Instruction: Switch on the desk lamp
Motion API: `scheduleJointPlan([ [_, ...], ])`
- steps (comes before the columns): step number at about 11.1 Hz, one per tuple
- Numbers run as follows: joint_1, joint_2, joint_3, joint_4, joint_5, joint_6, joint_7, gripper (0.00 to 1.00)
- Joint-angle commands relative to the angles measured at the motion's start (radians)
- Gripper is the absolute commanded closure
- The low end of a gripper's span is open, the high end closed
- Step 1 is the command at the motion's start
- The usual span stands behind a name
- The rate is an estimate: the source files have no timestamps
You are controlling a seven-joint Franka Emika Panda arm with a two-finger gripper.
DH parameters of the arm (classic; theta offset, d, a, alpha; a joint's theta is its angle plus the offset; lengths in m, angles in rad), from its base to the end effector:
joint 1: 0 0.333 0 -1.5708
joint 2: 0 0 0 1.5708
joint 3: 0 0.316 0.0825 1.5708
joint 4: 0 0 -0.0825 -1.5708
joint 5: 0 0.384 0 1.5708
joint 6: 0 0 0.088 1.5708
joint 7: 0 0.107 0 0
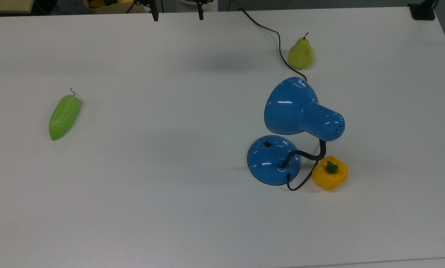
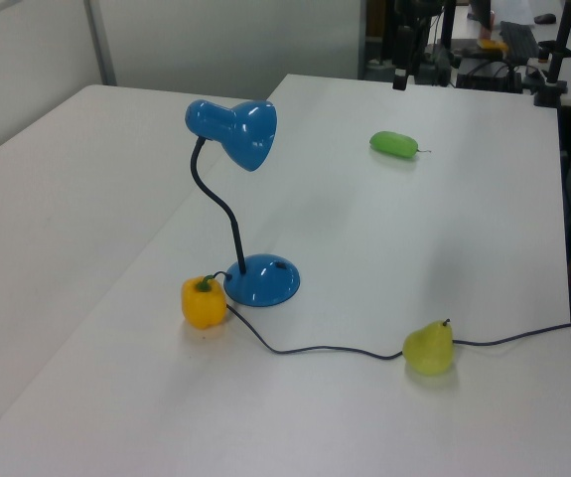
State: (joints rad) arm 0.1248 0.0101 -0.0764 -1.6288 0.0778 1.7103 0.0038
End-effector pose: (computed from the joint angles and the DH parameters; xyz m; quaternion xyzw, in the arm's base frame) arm 0.5688 0.0351 0.6042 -0.9985 -0.0183 -0.0347 0.0392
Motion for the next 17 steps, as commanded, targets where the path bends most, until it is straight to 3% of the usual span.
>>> scheduleJointPlan([
  [1,0.015,-0.010,-0.005,-0.020,-0.020,0.011,0.012,0.00],
  [7,0.015,-0.013,-0.005,-0.028,-0.018,0.009,0.007,0.00],
  [8,0.015,-0.012,-0.003,-0.029,-0.018,0.008,-0.008,0.09],
  [11,0.015,-0.012,-0.005,-0.042,-0.016,0.011,-0.039,0.74],
  [13,0.015,-0.012,-0.005,-0.048,-0.012,0.009,-0.025,0.99],
  [17,0.013,-0.010,-0.003,-0.059,-0.003,-0.003,-0.059,1.00],
])
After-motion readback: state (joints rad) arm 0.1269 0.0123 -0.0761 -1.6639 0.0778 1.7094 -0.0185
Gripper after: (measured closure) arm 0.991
